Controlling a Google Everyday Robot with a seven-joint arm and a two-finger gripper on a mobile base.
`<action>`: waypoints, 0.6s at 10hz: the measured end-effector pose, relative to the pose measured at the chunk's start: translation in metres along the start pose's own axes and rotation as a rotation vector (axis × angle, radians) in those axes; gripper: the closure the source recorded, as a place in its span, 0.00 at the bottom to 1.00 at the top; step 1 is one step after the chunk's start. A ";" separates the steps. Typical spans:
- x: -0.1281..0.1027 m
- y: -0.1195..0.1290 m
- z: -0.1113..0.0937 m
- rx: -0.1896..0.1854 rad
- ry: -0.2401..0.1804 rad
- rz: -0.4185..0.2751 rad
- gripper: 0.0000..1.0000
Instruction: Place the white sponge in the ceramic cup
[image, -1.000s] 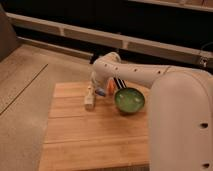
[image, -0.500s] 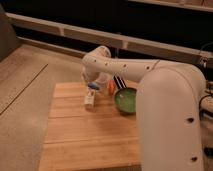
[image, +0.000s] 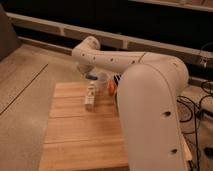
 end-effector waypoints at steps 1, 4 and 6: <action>-0.004 -0.011 -0.006 0.042 0.006 -0.009 1.00; -0.002 -0.041 -0.026 0.148 0.024 0.000 1.00; 0.015 -0.050 -0.031 0.177 0.051 0.039 1.00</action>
